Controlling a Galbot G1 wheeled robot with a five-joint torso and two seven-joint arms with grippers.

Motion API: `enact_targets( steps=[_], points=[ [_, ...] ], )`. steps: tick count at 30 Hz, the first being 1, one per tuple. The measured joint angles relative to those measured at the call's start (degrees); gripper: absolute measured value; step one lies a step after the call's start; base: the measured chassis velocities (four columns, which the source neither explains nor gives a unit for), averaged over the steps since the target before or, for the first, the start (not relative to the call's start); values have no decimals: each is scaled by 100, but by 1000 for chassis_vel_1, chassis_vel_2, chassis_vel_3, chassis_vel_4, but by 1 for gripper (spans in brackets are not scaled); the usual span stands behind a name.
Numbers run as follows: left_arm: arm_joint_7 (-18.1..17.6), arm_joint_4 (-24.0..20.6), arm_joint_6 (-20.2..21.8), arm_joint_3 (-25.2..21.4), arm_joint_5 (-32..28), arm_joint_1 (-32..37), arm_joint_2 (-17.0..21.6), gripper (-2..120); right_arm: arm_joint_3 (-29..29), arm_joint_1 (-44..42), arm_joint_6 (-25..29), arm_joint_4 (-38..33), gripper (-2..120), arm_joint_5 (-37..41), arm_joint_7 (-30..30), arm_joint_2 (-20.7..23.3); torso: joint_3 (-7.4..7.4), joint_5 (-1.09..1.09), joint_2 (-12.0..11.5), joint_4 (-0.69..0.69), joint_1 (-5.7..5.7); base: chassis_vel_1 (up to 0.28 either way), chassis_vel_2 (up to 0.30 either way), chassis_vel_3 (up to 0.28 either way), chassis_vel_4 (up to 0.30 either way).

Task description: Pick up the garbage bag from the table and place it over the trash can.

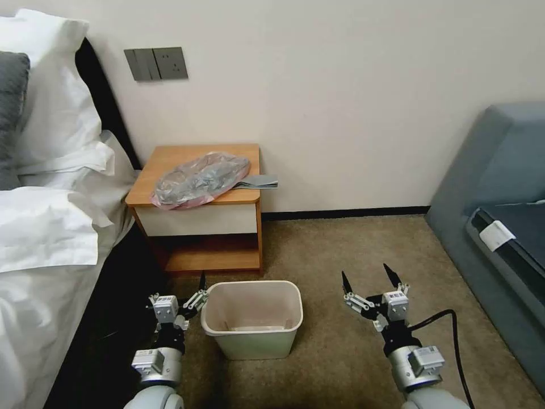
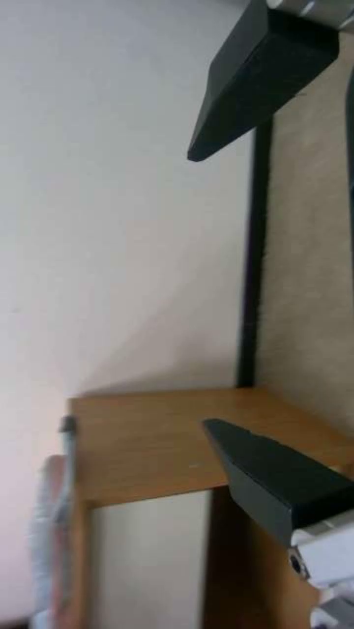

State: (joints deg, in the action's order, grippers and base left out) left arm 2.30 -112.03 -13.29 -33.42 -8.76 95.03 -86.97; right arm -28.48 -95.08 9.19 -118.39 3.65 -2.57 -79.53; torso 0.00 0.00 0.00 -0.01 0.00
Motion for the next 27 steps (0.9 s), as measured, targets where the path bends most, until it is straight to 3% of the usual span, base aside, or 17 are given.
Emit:
enact_targets(
  steps=[11, 12, 15, 16, 17, 20, 27],
  points=[
    [-37, -151, -306, -9, 384, 66, -13, 95, 279, 1362, 725, 586, 100, -425, -521, 430, 1, -1, 0, 1, 0, 0, 0, 0, 0],
    [-291, -144, -540, -57, 852, 53, -74, 95, 517, 1958, 853, 848, 100, -945, -592, 703, 1, 0, 0, 0, 0, 0, 0, 0, 0],
    [-489, -180, -709, -75, 1064, 80, -147, 95, 860, 2555, 894, 1112, 100, -1486, -591, 910, 1, -2, 0, 0, 0, 0, 0, 0, 0],
    [-342, -289, -717, -147, 1071, 161, -172, 95, 1044, 2987, 995, 1413, 100, -2151, -588, 934, 1, 0, 0, 1, 0, 0, 0, 0, 0],
    [-342, -289, -717, -147, 1071, 161, -172, 95, 1044, 2987, 995, 1413, 100, -2151, -588, 934, 1, 0, 0, 1, 0, 0, 0, 0, 0],
    [-88, -419, -720, -214, 1106, 301, -173, 97, 1253, 3729, 1348, 2014, 100, -3417, -634, 928, 1, -1, 0, 3, 0, 0, 0, 0, 0],
    [-232, -364, -701, -224, 1221, 264, -311, 98, 1660, 4821, 1711, 3186, 100, -4230, -622, 844, 1, -1, -1, 1, 1, 0, 0, 0, 0]
  ],
)
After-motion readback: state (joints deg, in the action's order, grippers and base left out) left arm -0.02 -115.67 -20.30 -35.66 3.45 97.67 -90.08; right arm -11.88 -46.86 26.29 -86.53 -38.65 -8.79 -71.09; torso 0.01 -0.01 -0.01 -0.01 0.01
